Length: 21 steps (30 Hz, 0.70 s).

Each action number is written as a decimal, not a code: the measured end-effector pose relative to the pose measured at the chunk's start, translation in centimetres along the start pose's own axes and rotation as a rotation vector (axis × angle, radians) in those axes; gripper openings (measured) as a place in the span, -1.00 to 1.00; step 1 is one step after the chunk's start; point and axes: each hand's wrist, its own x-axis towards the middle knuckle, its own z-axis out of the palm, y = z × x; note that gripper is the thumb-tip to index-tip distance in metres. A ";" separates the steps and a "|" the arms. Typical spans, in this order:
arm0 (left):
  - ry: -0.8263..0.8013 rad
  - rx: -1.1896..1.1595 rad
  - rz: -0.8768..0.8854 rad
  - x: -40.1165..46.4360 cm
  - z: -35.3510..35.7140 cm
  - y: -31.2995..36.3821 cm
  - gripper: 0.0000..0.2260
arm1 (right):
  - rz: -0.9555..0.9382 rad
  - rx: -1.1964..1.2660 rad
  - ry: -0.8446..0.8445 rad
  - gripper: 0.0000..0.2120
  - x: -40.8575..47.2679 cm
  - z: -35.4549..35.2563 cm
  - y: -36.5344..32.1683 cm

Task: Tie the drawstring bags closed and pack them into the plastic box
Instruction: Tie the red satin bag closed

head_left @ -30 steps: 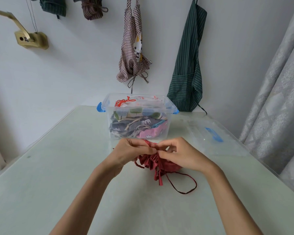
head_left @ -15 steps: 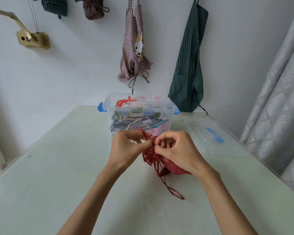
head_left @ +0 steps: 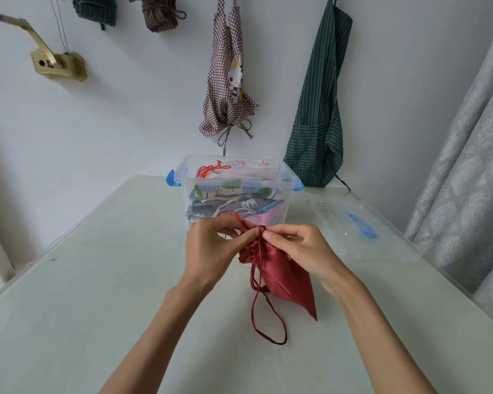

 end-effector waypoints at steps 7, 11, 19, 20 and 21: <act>-0.007 0.082 -0.056 0.2 0.0 -1.3 -0.94 | -0.221 -0.378 0.330 -0.92 0.7 1.1 0.8; 0.014 0.159 -0.042 0.8 -0.3 -2.0 -0.95 | -0.475 -0.819 0.524 -0.89 0.9 0.8 1.8; -0.008 0.264 -0.114 1.3 -1.1 -2.5 -0.87 | 0.010 -0.067 0.301 -0.85 1.3 0.6 1.5; -0.011 0.262 -0.128 1.2 -1.1 -2.7 -0.85 | 0.126 0.253 0.183 -0.79 1.2 0.7 0.9; -0.015 0.267 -0.135 1.1 -1.0 -2.8 -0.84 | 0.210 0.494 0.069 -0.74 1.1 0.6 0.6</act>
